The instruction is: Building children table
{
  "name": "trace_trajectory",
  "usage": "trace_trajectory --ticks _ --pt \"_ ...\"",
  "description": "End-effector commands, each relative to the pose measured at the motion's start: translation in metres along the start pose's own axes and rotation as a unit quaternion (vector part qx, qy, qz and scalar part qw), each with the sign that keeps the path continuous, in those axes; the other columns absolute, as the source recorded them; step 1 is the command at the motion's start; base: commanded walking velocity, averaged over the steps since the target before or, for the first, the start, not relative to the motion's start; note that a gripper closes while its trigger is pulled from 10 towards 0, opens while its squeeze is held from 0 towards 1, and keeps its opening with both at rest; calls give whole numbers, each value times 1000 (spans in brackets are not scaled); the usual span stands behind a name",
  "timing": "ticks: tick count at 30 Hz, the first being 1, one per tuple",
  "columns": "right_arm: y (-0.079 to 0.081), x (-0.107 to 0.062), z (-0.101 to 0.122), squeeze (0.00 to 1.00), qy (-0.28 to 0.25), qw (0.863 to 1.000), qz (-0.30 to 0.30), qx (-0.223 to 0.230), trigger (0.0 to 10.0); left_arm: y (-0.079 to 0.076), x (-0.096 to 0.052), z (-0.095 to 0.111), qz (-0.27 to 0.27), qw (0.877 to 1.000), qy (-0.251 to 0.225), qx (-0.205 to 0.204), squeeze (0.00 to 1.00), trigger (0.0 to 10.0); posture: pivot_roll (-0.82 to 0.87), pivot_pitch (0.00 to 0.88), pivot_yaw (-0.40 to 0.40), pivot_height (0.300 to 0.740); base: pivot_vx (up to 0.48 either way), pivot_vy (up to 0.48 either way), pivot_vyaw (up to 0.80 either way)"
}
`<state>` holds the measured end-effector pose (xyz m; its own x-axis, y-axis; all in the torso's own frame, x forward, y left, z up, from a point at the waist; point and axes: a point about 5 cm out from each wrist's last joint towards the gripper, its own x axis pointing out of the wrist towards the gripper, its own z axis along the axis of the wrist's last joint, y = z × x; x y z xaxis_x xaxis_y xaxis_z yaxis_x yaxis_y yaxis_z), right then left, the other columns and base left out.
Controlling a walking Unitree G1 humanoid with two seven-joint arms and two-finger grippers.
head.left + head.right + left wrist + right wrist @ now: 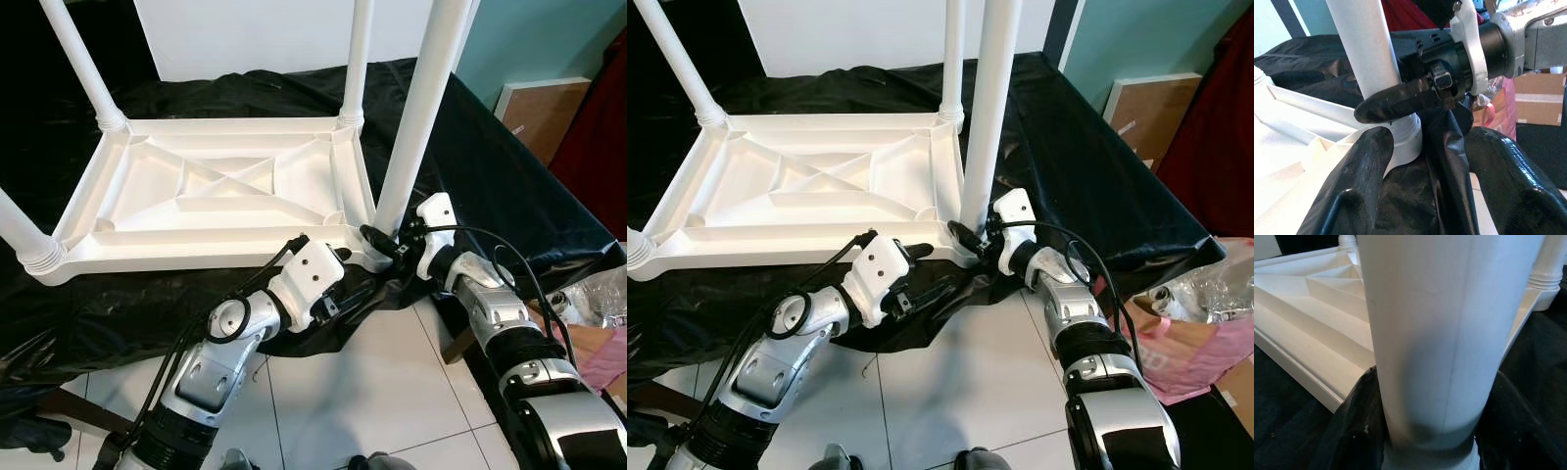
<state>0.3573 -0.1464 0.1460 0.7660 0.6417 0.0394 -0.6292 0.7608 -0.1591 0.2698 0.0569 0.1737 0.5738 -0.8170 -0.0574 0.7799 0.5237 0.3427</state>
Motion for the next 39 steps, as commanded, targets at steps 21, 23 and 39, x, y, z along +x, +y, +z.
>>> trace_trajectory --ticks 21,23,39 --pt "33 3 -35 0 38 956 -280 83 10000 2 2 -12 28 999 9 -14 0 10000 -4 42 -41 740 0 0 0" --pt "40 6 -35 0 33 947 -305 98 10000 2 1 -12 31 999 8 -16 0 10000 0 45 -34 740 0 0 0" --pt "51 5 -26 1000 -3 945 -310 108 10000 -2 2 -13 20 1000 8 -20 0 10000 -6 36 -27 740 0 0 0"
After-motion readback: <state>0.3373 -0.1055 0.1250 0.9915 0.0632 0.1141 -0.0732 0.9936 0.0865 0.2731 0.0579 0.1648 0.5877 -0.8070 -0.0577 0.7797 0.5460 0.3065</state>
